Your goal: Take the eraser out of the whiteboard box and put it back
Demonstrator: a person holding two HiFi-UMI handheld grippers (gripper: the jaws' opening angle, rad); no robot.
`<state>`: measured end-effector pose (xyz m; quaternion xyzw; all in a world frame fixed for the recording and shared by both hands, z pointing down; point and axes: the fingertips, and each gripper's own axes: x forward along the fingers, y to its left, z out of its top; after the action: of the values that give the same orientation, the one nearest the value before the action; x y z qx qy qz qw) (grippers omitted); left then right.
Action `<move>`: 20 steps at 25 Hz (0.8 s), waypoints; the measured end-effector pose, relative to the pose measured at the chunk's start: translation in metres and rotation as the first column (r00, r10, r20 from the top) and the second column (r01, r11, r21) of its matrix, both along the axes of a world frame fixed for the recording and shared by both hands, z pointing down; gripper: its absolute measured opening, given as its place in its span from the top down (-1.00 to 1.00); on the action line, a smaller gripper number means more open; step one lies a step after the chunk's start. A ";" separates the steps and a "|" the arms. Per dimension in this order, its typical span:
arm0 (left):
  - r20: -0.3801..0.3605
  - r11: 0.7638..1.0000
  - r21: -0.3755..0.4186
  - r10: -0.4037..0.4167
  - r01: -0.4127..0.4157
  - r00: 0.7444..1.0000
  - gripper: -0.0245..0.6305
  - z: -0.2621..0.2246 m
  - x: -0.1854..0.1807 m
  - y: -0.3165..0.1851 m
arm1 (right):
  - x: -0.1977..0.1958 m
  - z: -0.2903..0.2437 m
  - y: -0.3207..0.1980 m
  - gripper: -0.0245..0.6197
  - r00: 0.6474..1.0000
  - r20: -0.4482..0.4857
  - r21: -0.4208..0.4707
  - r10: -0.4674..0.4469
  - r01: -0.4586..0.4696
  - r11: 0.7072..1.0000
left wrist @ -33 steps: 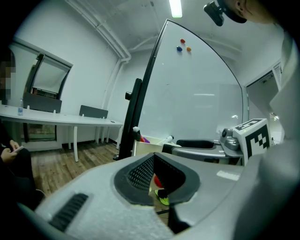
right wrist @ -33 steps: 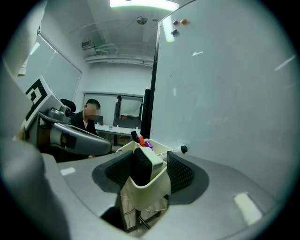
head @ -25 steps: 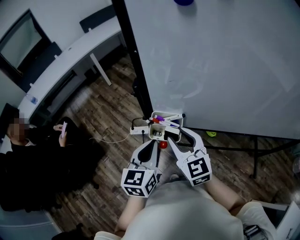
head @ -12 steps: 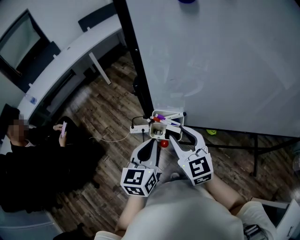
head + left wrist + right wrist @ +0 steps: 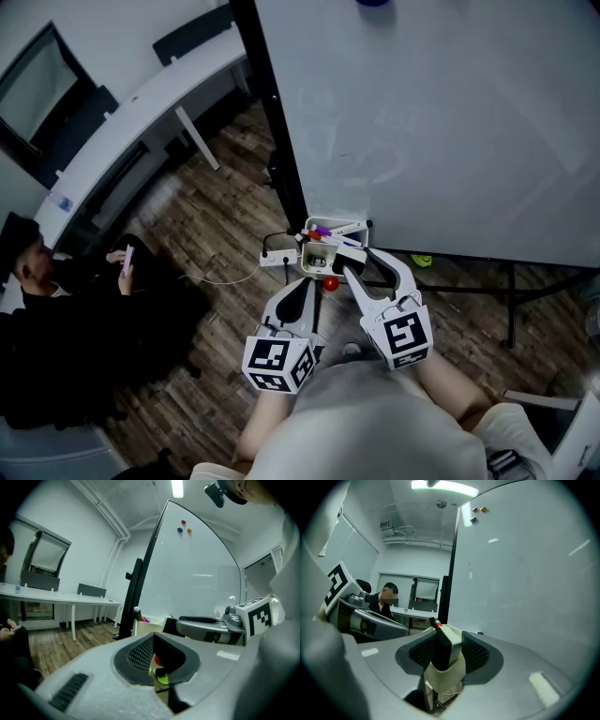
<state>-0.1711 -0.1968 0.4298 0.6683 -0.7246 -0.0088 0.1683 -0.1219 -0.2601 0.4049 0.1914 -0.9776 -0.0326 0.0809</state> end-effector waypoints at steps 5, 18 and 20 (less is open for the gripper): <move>0.000 1.000 0.001 0.004 -0.004 1.000 0.92 -0.001 0.001 0.008 | 0.003 -0.010 0.004 0.40 1.000 0.016 0.030 0.021 -0.021 0.999; 0.006 1.000 0.009 0.022 -0.022 1.000 0.92 -0.007 0.003 0.028 | 0.012 -0.037 0.013 0.40 0.995 0.065 0.123 0.074 -0.081 0.989; 0.006 1.000 0.010 0.024 -0.024 1.000 0.92 -0.008 0.002 0.031 | 0.011 -0.041 0.014 0.40 0.994 0.073 0.124 0.081 -0.090 0.988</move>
<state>-0.1692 -0.1656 0.4219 0.6778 -0.7170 -0.0087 0.1628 -0.1105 -0.2458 0.3636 0.2389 -0.9666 -0.0851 0.0368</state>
